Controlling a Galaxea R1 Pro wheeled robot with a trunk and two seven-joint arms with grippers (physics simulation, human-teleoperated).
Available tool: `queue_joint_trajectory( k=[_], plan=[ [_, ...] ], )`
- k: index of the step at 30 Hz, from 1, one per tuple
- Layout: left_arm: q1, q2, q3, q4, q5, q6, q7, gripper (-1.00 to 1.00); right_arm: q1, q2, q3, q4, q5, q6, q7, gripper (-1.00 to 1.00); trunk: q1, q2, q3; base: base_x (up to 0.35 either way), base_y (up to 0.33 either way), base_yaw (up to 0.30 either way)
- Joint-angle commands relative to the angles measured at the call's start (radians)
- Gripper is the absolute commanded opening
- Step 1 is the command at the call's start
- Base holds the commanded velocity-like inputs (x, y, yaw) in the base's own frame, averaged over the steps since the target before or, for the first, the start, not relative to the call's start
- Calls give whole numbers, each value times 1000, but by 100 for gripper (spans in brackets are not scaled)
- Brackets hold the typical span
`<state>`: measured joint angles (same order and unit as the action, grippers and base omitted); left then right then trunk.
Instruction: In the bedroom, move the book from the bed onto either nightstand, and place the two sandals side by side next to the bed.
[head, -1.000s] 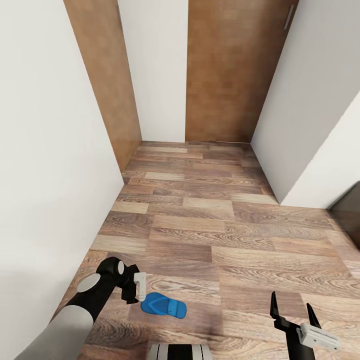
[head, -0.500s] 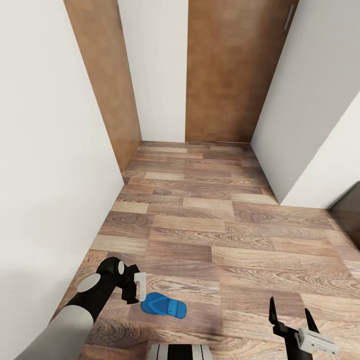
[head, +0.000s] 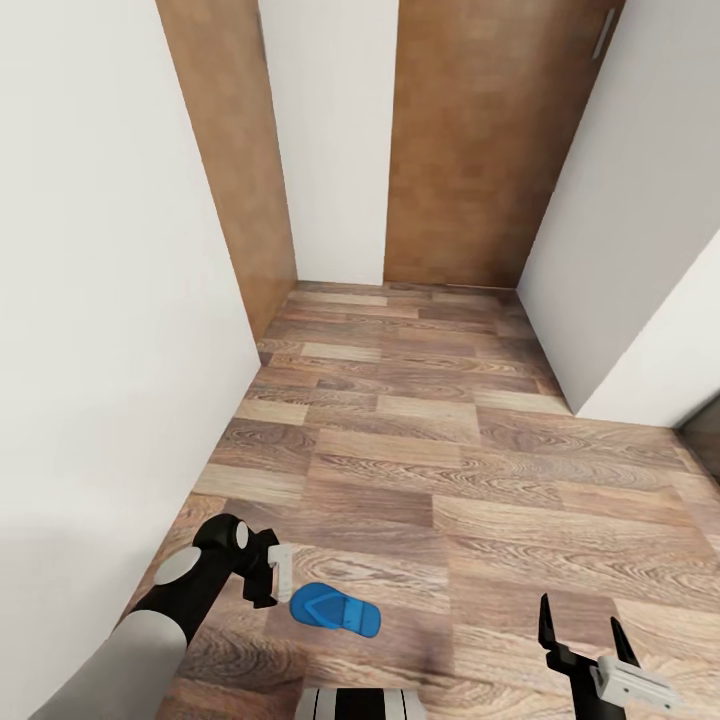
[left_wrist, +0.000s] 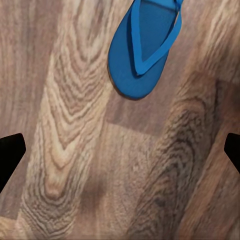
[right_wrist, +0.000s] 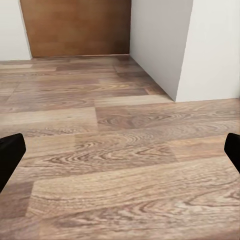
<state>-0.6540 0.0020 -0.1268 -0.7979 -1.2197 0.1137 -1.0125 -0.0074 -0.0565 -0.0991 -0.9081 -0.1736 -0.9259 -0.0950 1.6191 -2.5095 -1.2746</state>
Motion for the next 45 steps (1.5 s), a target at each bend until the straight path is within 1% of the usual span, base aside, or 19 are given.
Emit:
queue_joint_trajectory(
  k=[1,14,26,30,36,45],
  plan=[
    [-1,1,-2,-1,0,11,-4,100,0,0,2,0,0,-2,-5,100,0,0,-1,0,0,20],
    [0,1,-2,-1,0,10,-4,100,0,2,3,0,0,-2,-5,100,0,0,-1,0,0,11],
    [0,1,-2,-1,0,10,-4,100,0,3,3,0,1,-2,-5,100,0,0,-1,0,0,-209],
    [0,0,-3,-1,0,9,-4,100,0,3,4,-1,1,-2,-5,100,0,0,-1,0,36,-29],
    [0,-1,-5,-1,0,10,-3,100,0,3,4,-2,2,-2,-5,100,0,0,-1,0,169,-5],
    [0,-1,-5,-1,0,10,-3,100,0,1,4,-2,2,-2,-5,100,0,0,-1,0,16,0]
  ],
)
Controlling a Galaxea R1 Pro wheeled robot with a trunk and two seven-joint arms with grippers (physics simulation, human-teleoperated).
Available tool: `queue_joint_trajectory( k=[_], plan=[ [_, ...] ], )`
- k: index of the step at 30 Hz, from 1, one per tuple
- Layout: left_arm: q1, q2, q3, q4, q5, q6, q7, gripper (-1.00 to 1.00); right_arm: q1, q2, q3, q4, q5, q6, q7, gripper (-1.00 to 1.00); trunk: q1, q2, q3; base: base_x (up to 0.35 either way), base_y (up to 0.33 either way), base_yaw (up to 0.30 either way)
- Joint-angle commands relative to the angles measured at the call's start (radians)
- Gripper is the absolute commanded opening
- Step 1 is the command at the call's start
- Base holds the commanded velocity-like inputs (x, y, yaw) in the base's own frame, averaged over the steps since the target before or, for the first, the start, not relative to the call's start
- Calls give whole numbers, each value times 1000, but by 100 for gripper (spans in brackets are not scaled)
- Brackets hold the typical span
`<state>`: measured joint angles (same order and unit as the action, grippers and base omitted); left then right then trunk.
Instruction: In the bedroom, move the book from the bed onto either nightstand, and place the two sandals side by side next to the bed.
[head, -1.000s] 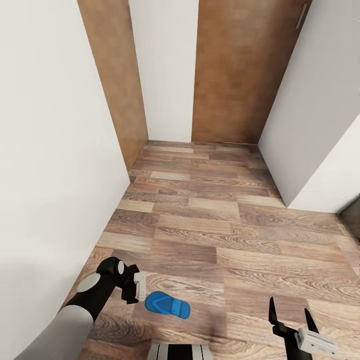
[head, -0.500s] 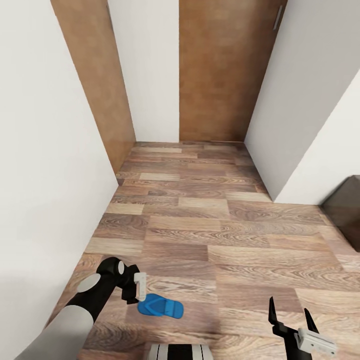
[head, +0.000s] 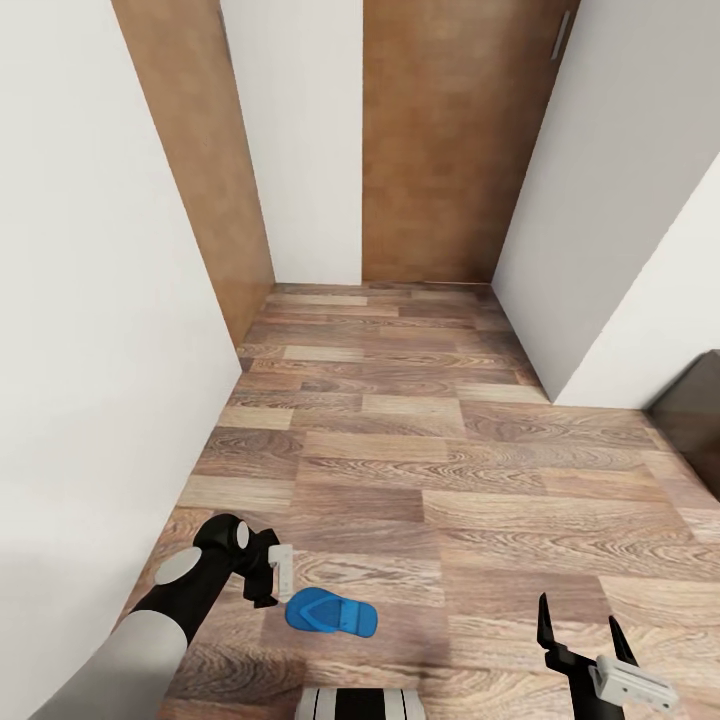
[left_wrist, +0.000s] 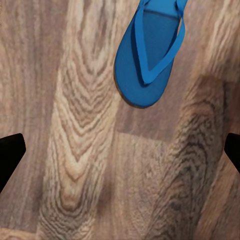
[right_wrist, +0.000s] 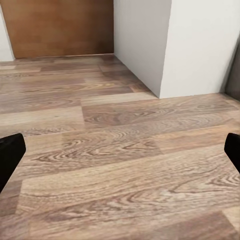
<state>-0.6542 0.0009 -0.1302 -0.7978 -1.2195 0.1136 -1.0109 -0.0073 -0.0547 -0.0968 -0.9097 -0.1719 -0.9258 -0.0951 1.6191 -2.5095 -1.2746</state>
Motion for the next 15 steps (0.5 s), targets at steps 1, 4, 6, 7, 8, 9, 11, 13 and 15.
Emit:
queue_joint_trajectory(
  k=[1,4,6,7,8,9,11,13,15],
  plan=[
    [0,0,-2,-1,0,10,-5,100,0,0,2,0,0,-2,-5,100,0,0,-1,0,1,0],
    [-1,0,-1,-1,0,10,-5,100,0,1,2,0,0,-2,-5,100,0,0,-1,0,0,0],
    [-1,0,-2,-1,0,10,-5,100,0,1,2,0,0,-2,-5,100,0,0,-1,0,0,0],
    [-1,0,-2,-1,0,10,-5,100,0,1,2,0,0,-2,-5,100,0,0,-1,0,0,0],
    [-1,0,-2,-1,0,10,-5,100,0,1,2,0,0,-2,-5,100,0,0,-1,0,0,0],
    [0,0,-2,-1,0,10,-5,100,0,1,2,0,0,-2,-5,100,0,0,-1,0,0,0],
    [0,-1,-2,-1,0,10,-5,100,0,1,2,0,0,-3,-5,100,0,0,-1,0,55,0],
    [0,-1,-2,-1,0,11,-5,100,0,1,2,0,0,-2,-5,100,0,0,-1,0,189,0],
    [-1,-2,-2,-1,0,11,-5,100,0,1,2,0,0,-2,-5,100,0,0,-1,0,223,0]
  ],
)
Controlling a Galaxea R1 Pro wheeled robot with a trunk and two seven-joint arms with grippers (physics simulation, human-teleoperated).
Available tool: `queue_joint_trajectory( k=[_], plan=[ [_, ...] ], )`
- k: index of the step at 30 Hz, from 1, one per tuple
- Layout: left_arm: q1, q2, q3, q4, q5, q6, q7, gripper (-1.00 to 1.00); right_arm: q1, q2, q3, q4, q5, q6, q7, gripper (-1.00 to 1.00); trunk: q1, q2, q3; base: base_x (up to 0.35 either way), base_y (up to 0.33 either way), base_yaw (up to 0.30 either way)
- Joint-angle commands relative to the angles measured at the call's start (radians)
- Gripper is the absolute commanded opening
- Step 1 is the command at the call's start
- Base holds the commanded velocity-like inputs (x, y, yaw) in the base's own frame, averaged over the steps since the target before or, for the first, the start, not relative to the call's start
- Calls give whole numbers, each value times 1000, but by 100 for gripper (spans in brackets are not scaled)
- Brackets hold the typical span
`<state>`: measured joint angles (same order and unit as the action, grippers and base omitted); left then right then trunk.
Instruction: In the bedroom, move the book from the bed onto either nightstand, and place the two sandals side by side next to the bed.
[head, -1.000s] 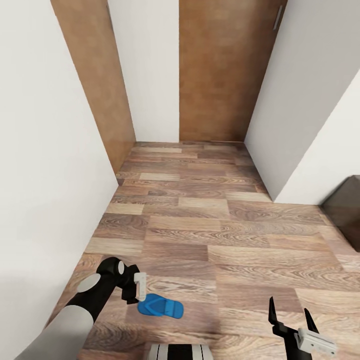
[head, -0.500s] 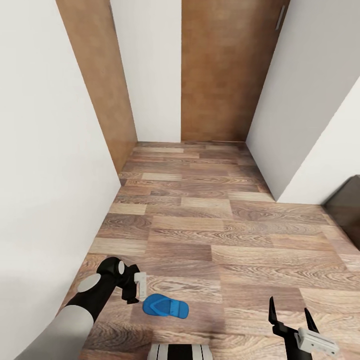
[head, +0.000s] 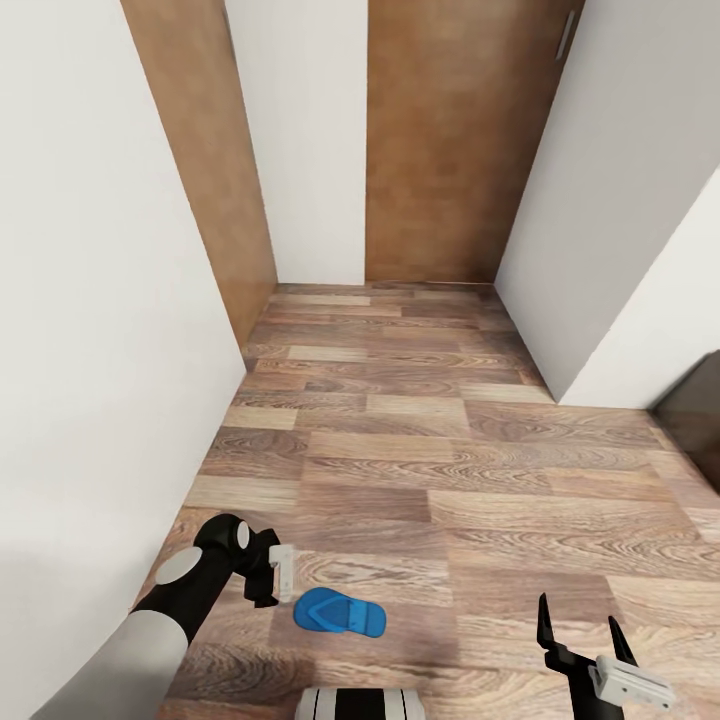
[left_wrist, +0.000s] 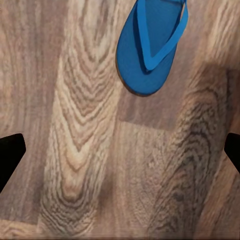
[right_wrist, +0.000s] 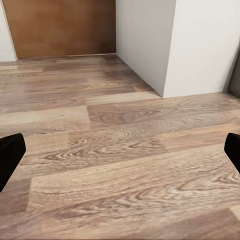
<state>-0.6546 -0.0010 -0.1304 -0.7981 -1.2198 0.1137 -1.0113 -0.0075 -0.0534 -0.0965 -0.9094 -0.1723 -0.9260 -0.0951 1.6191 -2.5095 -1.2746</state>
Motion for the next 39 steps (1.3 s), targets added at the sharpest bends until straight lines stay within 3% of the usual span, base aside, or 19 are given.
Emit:
queue_joint_trajectory(
  k=[1,16,39],
  plan=[
    [0,0,-2,-1,0,11,-4,100,0,0,1,0,0,-2,-5,100,0,0,-1,0,160,0],
    [0,-1,-3,-1,0,11,-4,100,0,-2,1,-2,0,-2,-5,100,0,0,-1,0,93,0],
    [0,-1,-3,-2,2,11,-4,100,0,-4,1,-2,0,-2,-5,100,0,0,-1,0,4,0]
  ],
)
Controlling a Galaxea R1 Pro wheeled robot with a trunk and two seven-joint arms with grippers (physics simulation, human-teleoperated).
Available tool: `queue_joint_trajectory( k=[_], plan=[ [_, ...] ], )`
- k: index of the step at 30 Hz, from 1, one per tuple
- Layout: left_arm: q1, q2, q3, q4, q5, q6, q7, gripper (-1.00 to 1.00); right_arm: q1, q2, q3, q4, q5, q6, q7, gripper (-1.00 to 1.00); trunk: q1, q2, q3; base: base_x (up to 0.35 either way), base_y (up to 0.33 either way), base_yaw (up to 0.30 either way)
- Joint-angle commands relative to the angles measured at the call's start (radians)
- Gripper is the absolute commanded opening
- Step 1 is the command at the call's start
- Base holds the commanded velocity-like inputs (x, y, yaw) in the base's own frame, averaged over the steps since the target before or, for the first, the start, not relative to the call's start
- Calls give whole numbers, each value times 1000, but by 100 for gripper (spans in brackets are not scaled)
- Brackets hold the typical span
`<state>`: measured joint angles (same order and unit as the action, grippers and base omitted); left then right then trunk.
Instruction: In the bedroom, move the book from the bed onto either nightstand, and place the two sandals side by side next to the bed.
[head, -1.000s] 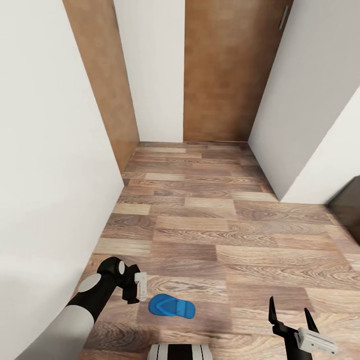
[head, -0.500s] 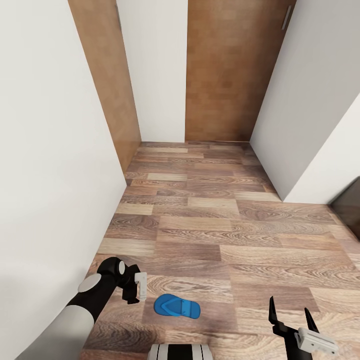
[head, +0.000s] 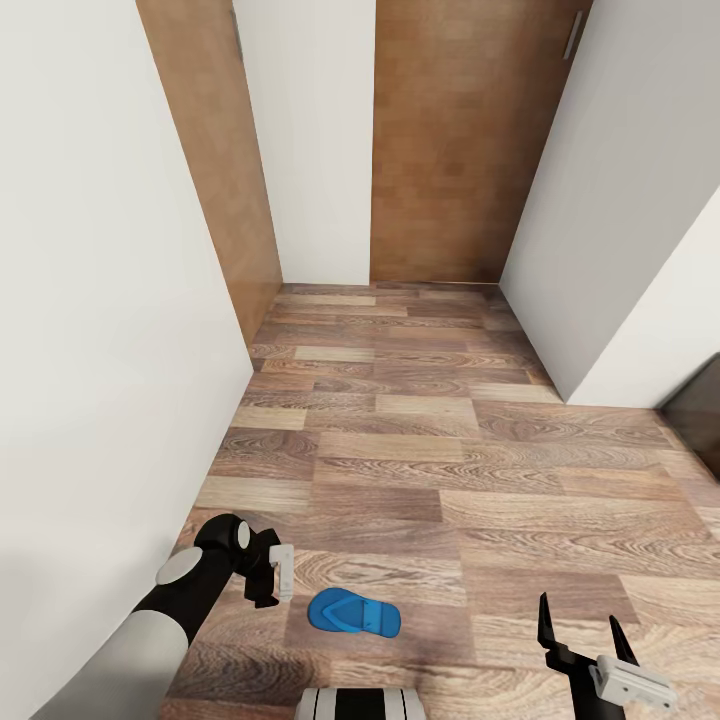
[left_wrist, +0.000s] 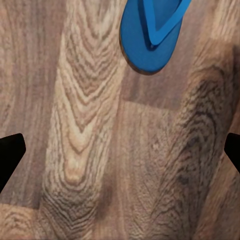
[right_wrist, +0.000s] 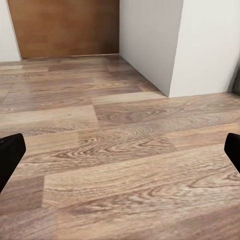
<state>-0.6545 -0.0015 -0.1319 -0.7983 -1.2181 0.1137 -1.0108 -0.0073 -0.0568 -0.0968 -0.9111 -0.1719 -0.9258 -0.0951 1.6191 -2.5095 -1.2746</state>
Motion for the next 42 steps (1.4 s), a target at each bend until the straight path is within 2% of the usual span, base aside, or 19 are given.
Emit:
queue_joint_trajectory(
  k=[1,21,42],
  plan=[
    [0,0,-1,-2,0,11,-5,100,0,-1,2,0,0,-2,-5,100,0,0,-1,0,0,0],
    [0,0,-2,-2,0,11,-5,100,0,-1,2,1,0,-2,-5,100,0,0,-1,0,0,-70],
    [1,-2,-2,-2,0,11,-5,100,0,1,2,0,0,-2,-5,100,0,0,-1,0,0,-134]
  ],
)
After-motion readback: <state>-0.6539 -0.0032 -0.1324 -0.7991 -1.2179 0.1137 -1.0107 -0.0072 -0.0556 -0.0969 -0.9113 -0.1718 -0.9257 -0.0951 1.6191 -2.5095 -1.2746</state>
